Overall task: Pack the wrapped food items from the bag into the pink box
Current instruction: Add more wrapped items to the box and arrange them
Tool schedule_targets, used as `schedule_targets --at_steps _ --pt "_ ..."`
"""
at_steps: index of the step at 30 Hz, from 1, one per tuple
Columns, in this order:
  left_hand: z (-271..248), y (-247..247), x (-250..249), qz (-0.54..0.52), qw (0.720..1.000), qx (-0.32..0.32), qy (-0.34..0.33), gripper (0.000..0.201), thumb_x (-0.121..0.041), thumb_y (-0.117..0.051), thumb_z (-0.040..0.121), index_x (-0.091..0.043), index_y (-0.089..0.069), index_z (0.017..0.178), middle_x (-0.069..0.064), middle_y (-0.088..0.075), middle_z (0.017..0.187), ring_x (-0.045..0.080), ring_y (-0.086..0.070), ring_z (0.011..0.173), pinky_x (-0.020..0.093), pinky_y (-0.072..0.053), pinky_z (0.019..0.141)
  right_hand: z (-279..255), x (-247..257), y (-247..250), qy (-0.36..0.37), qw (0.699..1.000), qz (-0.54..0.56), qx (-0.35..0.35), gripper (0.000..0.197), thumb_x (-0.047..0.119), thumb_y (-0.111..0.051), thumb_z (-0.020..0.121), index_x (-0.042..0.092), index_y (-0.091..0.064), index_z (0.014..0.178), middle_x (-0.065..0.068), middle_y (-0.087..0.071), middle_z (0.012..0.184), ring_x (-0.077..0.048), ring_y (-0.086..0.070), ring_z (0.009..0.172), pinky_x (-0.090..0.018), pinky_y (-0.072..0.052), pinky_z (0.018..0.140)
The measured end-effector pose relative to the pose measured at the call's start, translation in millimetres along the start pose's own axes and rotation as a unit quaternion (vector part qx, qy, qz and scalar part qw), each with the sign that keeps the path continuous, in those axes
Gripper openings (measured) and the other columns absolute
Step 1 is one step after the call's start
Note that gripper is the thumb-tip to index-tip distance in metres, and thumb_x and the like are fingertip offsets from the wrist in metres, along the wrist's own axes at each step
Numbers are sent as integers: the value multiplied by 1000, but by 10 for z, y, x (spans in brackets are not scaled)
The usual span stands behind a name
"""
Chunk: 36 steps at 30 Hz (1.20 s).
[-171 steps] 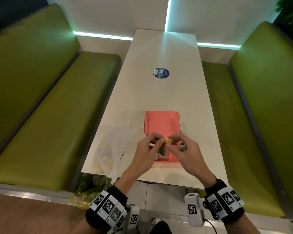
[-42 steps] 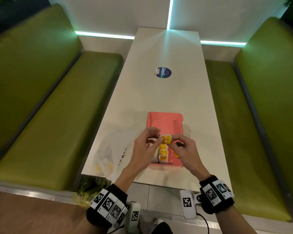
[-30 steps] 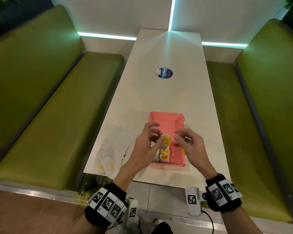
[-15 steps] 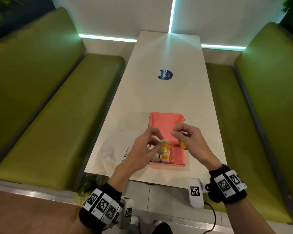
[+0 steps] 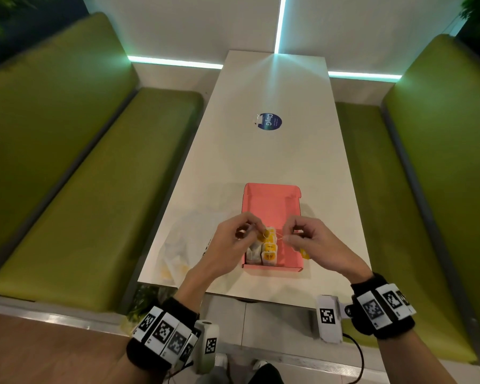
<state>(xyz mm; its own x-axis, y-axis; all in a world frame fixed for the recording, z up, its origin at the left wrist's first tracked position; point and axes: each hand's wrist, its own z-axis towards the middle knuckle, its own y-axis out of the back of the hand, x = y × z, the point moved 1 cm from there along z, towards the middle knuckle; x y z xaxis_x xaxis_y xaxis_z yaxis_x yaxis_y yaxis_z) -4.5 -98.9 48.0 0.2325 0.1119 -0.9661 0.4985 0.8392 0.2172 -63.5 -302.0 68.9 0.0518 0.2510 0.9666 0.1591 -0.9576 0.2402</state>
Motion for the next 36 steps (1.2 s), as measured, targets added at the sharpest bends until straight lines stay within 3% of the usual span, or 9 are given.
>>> schedule_targets --at_steps 2,5,9,11,14,18,24,33,36 --pt "7 9 14 -34 999 -12 16 22 9 -51 95 -6 -64 87 2 -68 82 16 -61 70 28 -50 63 8 -60 -14 -3 998 -68 10 15 10 -70 89 4 -59 81 -4 -53 71 -18 -43 64 -41 -42 63" --pt "9 6 33 -53 998 -24 31 22 10 -51 94 -5 -66 87 2 -68 81 16 -62 71 28 -49 63 6 -99 -28 0 994 -113 7 13 15 -75 87 14 -63 81 -4 -60 77 -11 -48 66 -26 -42 63" --pt "-11 -16 21 -74 996 -35 38 20 7 -62 89 -10 -70 97 6 -73 95 33 -65 79 36 -56 70 -1 -102 -99 17 992 -122 -14 11 14 -74 87 12 -64 83 3 -62 78 -3 -46 63 -16 -40 62" --pt "-17 -32 6 -95 994 -44 42 21 9 -65 86 -9 -70 96 11 -73 96 39 -65 79 44 -56 74 -14 -105 -154 27 992 -120 -10 10 12 -73 88 12 -64 84 5 -61 79 -3 -47 64 -17 -40 63" --pt "2 -64 9 -110 990 -74 54 14 10 -67 85 -4 -68 87 14 -70 85 32 -66 73 47 -56 74 -28 -99 -228 40 996 -81 1 9 7 -68 91 6 -62 85 12 -58 75 -1 -49 65 -16 -40 65" --pt "5 -107 19 -112 984 -121 73 5 8 -68 85 4 -68 88 15 -69 84 21 -68 79 34 -57 81 -25 -107 -338 42 998 -38 -15 8 4 -66 92 5 -63 85 13 -59 77 1 -52 67 -14 -39 67" --pt "-17 -202 31 -178 960 -183 119 5 4 -70 86 5 -69 90 20 -70 89 20 -71 81 31 -58 77 -42 -157 -399 27 997 12 -67 11 4 -66 92 14 -70 92 21 -66 79 4 -59 71 -10 -40 68" --pt "17 -296 109 -164 955 -222 110 4 -3 -71 87 -6 -73 85 12 -73 87 30 -71 87 47 -58 86 -60 -220 -455 31 993 7 -116 22 2 -68 90 21 -74 99 15 -70 93 1 -58 74 -16 -41 70" --pt "17 -271 120 -158 959 -218 92 5 -2 -71 88 -7 -73 88 8 -74 91 27 -71 93 43 -57 87 -99 -243 -493 23 998 -7 -63 28 7 -66 93 22 -71 116 17 -65 96 1 -54 77 -15 -39 71"
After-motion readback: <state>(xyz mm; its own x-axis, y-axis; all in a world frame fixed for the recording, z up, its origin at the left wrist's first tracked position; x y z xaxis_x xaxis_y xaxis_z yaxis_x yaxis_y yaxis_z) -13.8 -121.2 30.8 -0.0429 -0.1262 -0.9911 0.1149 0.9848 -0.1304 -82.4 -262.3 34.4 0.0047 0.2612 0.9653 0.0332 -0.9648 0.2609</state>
